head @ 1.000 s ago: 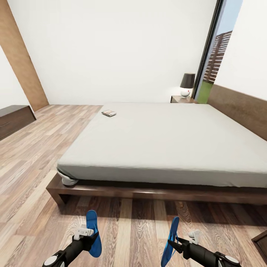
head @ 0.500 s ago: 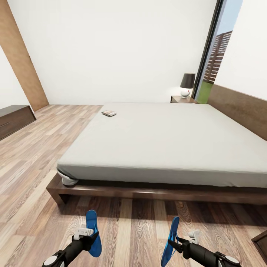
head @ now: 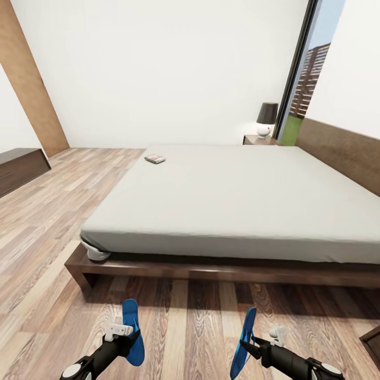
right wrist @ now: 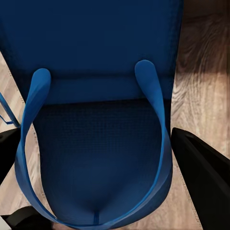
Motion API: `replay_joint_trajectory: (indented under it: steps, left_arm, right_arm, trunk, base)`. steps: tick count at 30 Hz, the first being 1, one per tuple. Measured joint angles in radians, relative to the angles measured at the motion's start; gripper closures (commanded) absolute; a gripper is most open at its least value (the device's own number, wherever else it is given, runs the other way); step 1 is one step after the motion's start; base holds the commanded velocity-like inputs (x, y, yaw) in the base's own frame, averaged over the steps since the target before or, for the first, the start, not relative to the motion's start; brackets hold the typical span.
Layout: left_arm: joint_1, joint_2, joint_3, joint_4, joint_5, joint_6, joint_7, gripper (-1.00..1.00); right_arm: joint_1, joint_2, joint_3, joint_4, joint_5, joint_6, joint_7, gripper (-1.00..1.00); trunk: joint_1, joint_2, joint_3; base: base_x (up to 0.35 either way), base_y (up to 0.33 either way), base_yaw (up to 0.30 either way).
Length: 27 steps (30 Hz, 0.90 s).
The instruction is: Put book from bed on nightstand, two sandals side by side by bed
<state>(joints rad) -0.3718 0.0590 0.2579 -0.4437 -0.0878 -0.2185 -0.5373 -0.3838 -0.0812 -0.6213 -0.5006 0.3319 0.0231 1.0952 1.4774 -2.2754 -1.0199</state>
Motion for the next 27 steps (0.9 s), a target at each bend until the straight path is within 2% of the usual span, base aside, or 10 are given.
replay_joint_trajectory:
  steps: [2,6,9,17,20,22,23,25,26,27]
  left_arm:
    - [0.0,0.0,0.0,0.0,0.0,0.0,0.0,1.0]
    - [0.0,0.0,0.001,-0.001,0.001,0.0,0.0,1.0]
    - [0.0,0.0,0.004,-0.002,0.0,0.0,0.0,1.0]
    - [0.0,0.001,0.005,-0.003,0.0,0.0,-0.001,1.0]
    - [0.0,0.001,0.006,-0.004,0.0,0.001,-0.001,1.0]
    - [0.0,0.001,0.007,-0.005,0.001,0.001,-0.002,1.0]
    - [0.0,0.001,0.007,-0.005,0.001,0.001,-0.002,1.0]
    - [0.0,0.002,0.008,-0.005,0.002,0.001,-0.002,1.0]
    - [0.0,0.003,0.008,-0.006,0.002,0.001,-0.003,1.0]
    - [0.0,0.003,0.008,-0.006,0.002,0.002,-0.004,1.0]
  right_arm:
    - [0.0,-0.001,-0.002,-0.005,-0.001,0.0,-0.025,1.0]
    - [0.0,-0.001,-0.003,-0.017,0.0,0.011,-0.222,1.0]
    - [-0.001,-0.001,-0.008,-0.084,0.0,0.038,-0.267,1.0]
    - [-0.004,-0.001,-0.011,-0.399,0.004,0.4,-0.282,1.0]
    - [-0.003,-0.001,-0.01,-0.49,0.006,0.575,-0.283,1.0]
    - [-0.004,-0.001,-0.009,-0.516,0.013,0.635,-0.29,1.0]
    - [-0.004,-0.001,-0.009,-0.523,0.03,0.65,-0.304,1.0]
    - [-0.006,-0.001,-0.008,-0.528,0.11,0.669,-0.351,1.0]
    - [-0.007,-0.001,-0.009,-0.527,0.168,0.673,-0.368,1.0]
    - [-0.007,-0.001,-0.009,-0.526,0.195,0.68,-0.374,1.0]
  trunk:
    - [0.004,-0.007,-0.003]
    - [0.004,-0.007,-0.003]
    - [0.004,-0.007,-0.003]
    - [0.004,-0.007,-0.003]
    - [0.004,-0.007,-0.003]
    - [0.004,-0.007,-0.003]
    - [0.004,-0.007,-0.003]
    - [0.004,-0.007,-0.003]
    - [0.004,-0.007,-0.003]
    - [0.004,-0.007,-0.003]
  base:
    - [0.0,0.0,0.0]
    - [0.0,0.0,0.0]
    - [0.0,0.0,0.0]
    - [0.0,0.0,0.0]
    - [0.0,0.0,0.0]
    - [0.0,0.0,0.0]
    - [0.0,0.0,0.0]
    - [0.0,0.0,0.0]
    - [0.0,0.0,0.0]
    - [0.0,0.0,0.0]
